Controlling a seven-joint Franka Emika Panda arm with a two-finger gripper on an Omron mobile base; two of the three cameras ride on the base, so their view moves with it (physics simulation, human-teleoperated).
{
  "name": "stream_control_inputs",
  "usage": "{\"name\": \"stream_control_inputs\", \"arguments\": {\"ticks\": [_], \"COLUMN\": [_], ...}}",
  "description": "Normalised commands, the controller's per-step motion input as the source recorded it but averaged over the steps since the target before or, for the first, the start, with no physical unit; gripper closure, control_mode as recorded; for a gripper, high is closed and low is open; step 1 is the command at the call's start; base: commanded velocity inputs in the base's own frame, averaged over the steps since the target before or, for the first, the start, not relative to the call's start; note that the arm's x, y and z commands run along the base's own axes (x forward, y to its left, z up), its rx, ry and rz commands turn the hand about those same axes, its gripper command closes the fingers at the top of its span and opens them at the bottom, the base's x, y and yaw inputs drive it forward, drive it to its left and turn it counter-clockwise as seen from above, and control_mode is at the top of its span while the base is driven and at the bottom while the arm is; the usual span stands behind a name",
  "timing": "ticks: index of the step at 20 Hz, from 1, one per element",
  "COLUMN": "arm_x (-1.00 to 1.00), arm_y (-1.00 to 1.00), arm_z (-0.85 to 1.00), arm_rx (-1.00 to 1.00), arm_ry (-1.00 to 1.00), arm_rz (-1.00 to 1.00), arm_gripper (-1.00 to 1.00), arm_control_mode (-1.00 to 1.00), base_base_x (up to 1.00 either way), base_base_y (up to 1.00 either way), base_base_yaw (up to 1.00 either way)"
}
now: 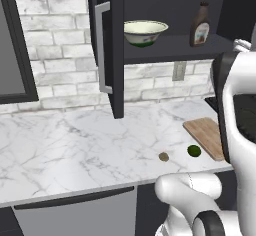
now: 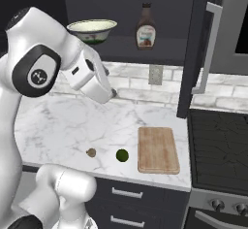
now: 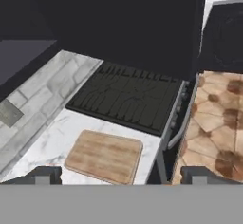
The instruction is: Open the cabinet. Place the bowl and condiment on the counter. Then place the lime and garlic on the cutting board.
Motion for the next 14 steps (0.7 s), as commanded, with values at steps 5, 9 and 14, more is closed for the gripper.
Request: {"name": "stream_control_inputs", "arguments": {"ticks": [5,9,14], "arm_x": [-0.03,-0.06,-0.05], "arm_y": [0.0,0.0,0.0], "arm_z": [0.0,-0.03,0.01], "arm_rx": [-0.1,-0.06,0.01], "arm_ry": [-0.2,0.0,-0.02], "arm_rz": [0.0,0.01,-0.01], "arm_gripper": [-1.0,-1.0,-1.0], "arm_control_mode": [-1.0,-1.0,-1.0], "base_base_x": [0.0,0.0,0.0], "base_base_y": [0.0,0.0,0.0], "base_base_yaw": [0.0,0.0,0.0]}}
